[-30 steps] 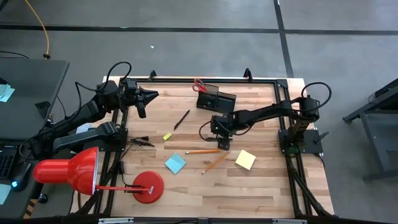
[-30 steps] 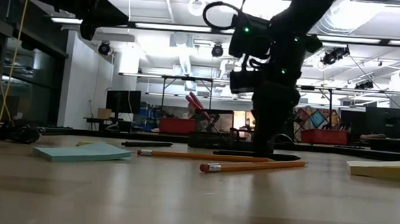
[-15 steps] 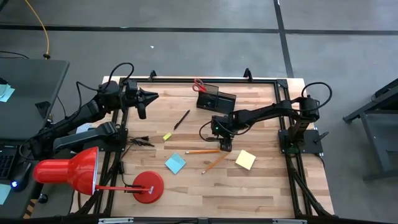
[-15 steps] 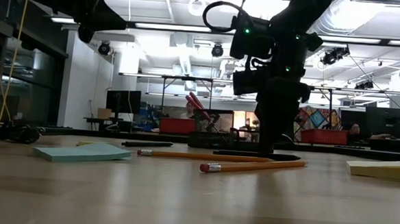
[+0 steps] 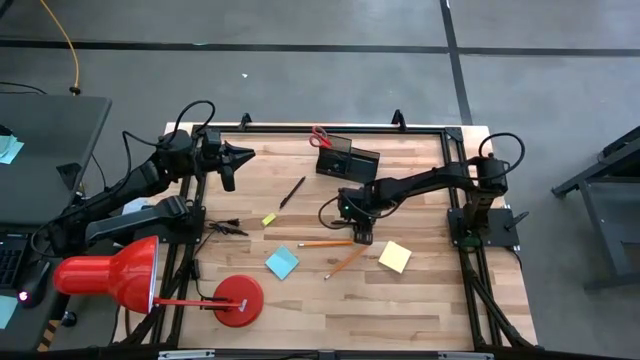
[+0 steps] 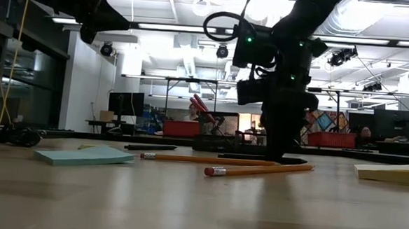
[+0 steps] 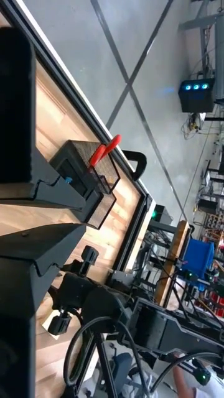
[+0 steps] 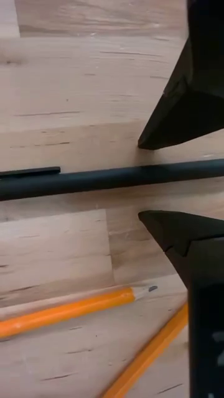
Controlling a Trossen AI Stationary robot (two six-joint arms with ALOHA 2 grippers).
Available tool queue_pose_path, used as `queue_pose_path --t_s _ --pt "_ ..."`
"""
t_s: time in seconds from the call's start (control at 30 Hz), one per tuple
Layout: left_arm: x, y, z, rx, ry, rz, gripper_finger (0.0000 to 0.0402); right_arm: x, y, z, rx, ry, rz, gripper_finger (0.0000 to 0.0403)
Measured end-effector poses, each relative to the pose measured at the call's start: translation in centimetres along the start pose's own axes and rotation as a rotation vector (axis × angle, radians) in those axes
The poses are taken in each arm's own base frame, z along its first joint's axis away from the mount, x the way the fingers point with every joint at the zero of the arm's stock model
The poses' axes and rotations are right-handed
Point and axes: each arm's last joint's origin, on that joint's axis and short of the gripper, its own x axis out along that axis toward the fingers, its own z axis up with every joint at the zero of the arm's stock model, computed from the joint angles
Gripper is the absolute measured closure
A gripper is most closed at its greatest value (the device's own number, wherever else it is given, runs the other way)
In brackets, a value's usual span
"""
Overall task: Pick and place office supplies into organizer
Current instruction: Put the right black pen in the black desk organizer
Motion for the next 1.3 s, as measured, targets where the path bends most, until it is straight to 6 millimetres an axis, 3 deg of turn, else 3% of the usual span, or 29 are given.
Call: queue_pose_path --t_s 0.4,0.73,1.3 --pt "0.0 0.0 0.0 0.0 0.0 0.0 0.0362 -0.3 0.0 0.5 -0.006 -0.002 -0.006 0.0283" --pt "0.0 0.0 0.0 0.002 0.0 0.001 0.0362 -0.3 0.1 0.6 0.056 -0.011 0.032 0.039" --pt "0.0 0.1 0.0 0.003 -0.003 0.021 0.0362 -2.5 -0.9 3.6 0.117 -0.13 0.049 0.0391"
